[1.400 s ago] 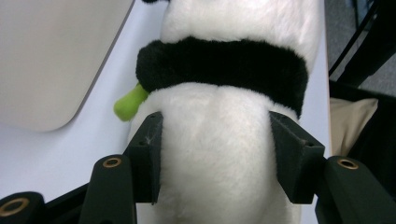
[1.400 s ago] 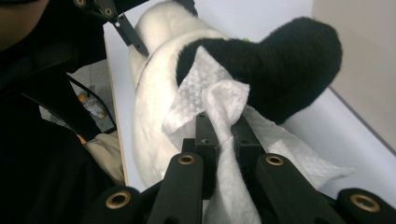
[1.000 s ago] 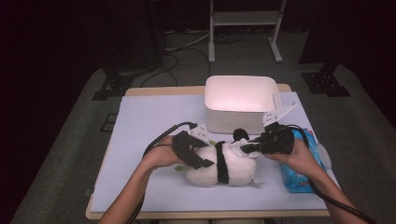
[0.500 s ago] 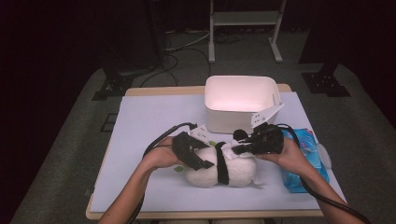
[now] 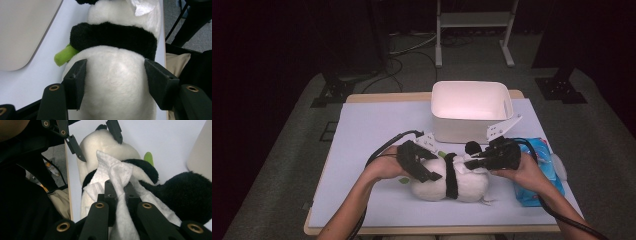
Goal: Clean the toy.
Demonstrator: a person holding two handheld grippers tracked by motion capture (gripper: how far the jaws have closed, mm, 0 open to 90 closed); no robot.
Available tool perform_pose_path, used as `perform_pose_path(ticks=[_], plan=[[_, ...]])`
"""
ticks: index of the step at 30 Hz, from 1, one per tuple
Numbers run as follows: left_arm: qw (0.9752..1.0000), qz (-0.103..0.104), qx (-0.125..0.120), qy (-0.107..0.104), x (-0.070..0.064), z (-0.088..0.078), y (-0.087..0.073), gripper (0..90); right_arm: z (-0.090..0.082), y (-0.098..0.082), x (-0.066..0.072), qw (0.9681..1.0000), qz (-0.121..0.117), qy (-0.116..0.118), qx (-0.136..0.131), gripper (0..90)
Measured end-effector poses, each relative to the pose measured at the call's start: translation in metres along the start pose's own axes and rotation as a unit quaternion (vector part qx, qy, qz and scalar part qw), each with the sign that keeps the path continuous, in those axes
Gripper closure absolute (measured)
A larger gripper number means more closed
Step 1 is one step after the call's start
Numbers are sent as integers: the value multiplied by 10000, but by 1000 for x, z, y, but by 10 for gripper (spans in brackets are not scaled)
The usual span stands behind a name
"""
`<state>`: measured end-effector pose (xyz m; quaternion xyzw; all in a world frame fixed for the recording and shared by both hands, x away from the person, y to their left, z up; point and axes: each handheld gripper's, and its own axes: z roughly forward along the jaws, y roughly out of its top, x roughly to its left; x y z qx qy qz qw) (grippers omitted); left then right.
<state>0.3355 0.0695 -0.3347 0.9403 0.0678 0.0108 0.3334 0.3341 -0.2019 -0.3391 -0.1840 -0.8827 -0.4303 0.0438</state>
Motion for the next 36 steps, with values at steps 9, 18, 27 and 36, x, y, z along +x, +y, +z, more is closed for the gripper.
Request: perform_pose_path(ticks=[9,18,27,36], plan=[[9999,-39,-34,-122,2,-3,4,351,-2,-8,3,10000,-8,60,-21,839],[9998,-85,-95,-171,4,-9,6,386,-4,-12,6,10000,-8,91,26,839],[9989,-191,-185,-391,3,-6,-1,445,-4,-3,14,9997,-149,2,178,838],[9987,-178,-227,-423,0,-6,-5,442,-3,12,14,9995,-238,-100,179,838]])
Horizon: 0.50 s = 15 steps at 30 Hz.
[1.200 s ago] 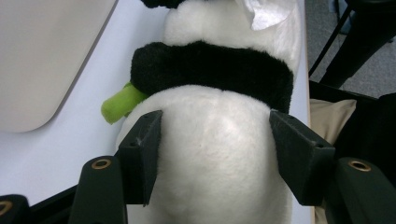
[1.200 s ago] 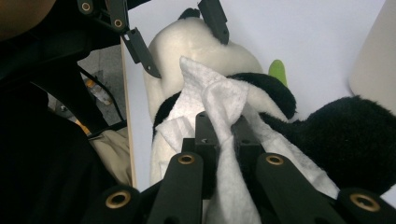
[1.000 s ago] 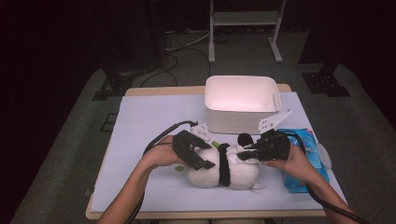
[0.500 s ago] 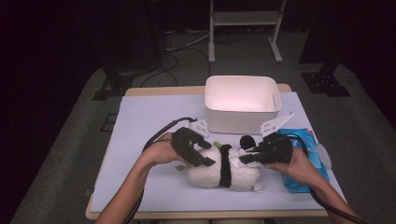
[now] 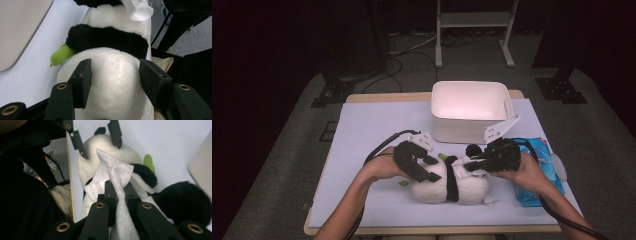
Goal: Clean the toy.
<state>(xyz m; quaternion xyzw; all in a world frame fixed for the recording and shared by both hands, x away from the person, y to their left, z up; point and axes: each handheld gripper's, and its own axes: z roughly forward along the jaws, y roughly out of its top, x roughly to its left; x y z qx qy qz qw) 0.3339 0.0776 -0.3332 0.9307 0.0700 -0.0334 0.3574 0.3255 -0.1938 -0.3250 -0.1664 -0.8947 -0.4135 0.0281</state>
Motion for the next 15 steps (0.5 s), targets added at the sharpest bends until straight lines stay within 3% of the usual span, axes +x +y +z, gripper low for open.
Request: perform_pose_path(ticks=[8,15], plan=[[9999,83,42,-43,-4,-1,0,433,-7,1,-8,9998,74,-207,-39,837],[9999,34,35,-114,-4,-2,4,416,-3,-5,-5,9999,66,-92,-13,836]])
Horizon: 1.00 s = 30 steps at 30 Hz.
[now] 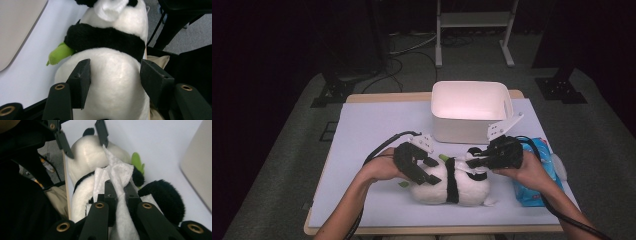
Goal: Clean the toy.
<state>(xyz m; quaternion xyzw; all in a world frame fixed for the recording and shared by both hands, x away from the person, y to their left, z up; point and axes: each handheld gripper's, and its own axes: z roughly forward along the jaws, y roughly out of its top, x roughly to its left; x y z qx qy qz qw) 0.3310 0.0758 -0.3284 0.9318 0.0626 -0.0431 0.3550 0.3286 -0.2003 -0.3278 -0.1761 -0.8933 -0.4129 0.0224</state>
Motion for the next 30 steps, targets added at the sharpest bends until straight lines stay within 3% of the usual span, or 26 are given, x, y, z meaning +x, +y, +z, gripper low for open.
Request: perform_pose_path(ticks=[12,19,30], plan=[[10000,19,87,-24,9,0,16,406,2,-9,10,9998,-89,182,-28,836],[9999,-96,90,-100,19,3,21,437,1,-16,13,9997,-75,228,-108,836],[9996,-198,187,-7,30,9,21,521,2,-18,19,9993,-171,314,-75,836]])
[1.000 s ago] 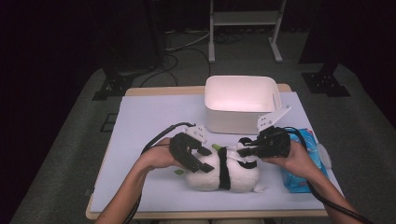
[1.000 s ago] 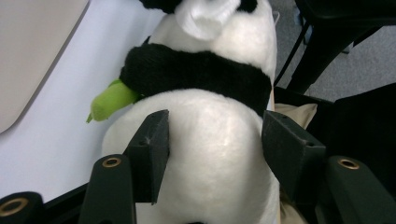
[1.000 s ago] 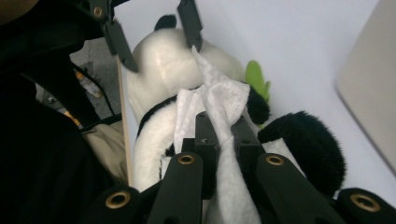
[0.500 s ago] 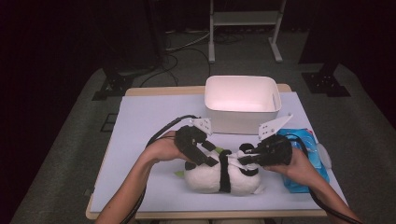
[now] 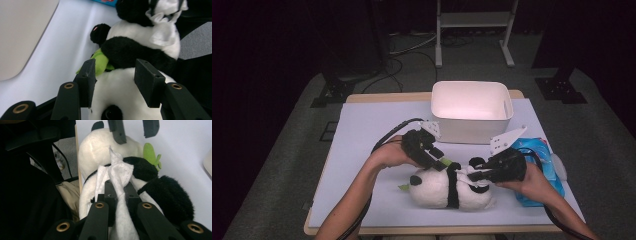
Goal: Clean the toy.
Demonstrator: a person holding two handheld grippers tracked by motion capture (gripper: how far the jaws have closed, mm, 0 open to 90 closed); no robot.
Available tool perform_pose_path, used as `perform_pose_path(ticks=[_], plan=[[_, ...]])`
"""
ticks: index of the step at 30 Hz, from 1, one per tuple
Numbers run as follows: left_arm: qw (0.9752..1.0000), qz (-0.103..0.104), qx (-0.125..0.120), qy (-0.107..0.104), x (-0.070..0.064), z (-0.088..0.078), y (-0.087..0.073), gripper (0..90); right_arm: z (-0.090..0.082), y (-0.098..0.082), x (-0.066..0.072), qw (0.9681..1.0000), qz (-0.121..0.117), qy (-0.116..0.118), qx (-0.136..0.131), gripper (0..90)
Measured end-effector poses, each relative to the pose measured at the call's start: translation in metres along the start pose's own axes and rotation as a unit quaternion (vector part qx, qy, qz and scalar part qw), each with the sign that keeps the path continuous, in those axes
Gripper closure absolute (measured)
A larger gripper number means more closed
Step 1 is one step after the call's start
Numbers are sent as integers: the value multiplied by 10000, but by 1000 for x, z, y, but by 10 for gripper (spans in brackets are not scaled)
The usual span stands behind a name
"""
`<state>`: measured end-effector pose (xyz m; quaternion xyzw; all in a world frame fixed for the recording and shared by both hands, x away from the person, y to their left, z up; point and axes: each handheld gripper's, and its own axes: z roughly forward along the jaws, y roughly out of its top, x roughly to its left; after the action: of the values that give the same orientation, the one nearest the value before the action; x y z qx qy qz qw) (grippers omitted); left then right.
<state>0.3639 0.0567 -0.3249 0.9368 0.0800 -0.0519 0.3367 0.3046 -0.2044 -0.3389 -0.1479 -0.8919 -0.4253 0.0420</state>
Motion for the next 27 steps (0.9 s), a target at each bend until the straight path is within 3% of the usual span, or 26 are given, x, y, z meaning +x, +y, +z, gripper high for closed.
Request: perform_pose_path(ticks=[19,21,27], plan=[[9994,-24,335,-18,11,23,3,663,1,-2,3,10000,-47,64,24,836],[9994,19,349,-23,11,25,3,743,0,-2,3,10000,-56,47,31,836],[9995,81,296,51,11,24,4,784,0,-1,2,10000,-46,36,2,837]])
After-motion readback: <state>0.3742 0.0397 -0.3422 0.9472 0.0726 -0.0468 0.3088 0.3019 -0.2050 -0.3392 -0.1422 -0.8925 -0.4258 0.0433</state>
